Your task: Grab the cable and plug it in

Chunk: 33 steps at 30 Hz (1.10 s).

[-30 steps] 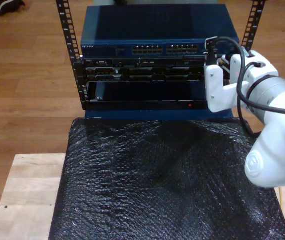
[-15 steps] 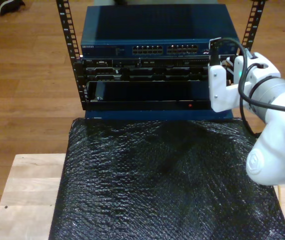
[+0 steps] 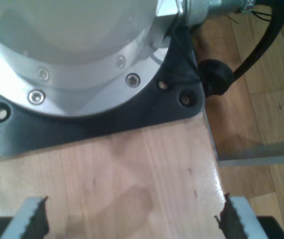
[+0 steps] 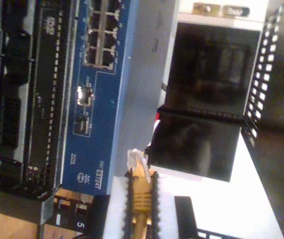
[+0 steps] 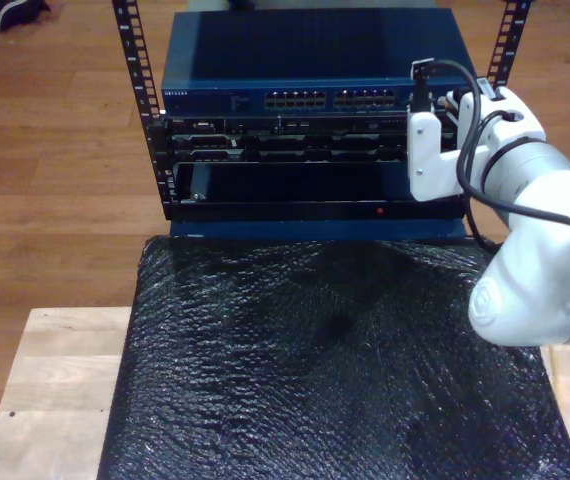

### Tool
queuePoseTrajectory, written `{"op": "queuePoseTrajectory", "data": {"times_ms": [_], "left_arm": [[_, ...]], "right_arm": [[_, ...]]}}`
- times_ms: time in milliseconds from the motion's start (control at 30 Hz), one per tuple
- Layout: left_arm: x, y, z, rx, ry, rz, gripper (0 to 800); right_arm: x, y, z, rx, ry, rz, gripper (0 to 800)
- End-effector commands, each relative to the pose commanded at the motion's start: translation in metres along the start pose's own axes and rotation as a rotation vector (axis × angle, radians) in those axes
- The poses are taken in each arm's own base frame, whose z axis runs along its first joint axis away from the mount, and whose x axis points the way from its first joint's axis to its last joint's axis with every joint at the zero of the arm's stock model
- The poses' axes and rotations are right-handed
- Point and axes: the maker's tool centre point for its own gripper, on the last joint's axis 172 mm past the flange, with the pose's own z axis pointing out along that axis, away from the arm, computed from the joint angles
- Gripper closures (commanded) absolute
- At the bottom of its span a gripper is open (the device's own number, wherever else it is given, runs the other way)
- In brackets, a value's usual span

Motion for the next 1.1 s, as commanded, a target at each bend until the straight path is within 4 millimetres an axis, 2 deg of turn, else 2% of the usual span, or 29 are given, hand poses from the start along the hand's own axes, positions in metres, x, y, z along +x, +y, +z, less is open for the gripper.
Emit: {"op": "queuePoseTrajectory", "data": {"times_ms": [167, 467, 600, 800, 1000, 1100], "left_arm": [[0.000, 0.000, 0.000, 0.000, 0.000, 0.000, 0], [0.000, 0.000, 0.000, 0.000, 0.000, 0.000, 0], [0.000, 0.000, 0.000, 0.000, 0.000, 0.000, 0], [0.000, 0.000, 0.000, 0.000, 0.000, 0.000, 0], [0.000, 0.000, 0.000, 0.000, 0.000, 0.000, 0], [0.000, 0.000, 0.000, 0.000, 0.000, 0.000, 0]], "right_arm": [[0.010, -0.001, -0.003, -0.020, 0.013, 0.010, 800], [0.006, -0.019, -0.001, -0.026, -0.005, 0.058, 800], [0.008, -0.013, -0.004, -0.060, 0.001, 0.122, 800], [0.010, -0.005, -0.005, -0.096, 0.001, 0.125, 800], [0.028, 0.008, -0.006, -0.115, 0.033, 0.123, 800], [0.048, 0.013, -0.008, -0.132, 0.065, 0.120, 800]]}}
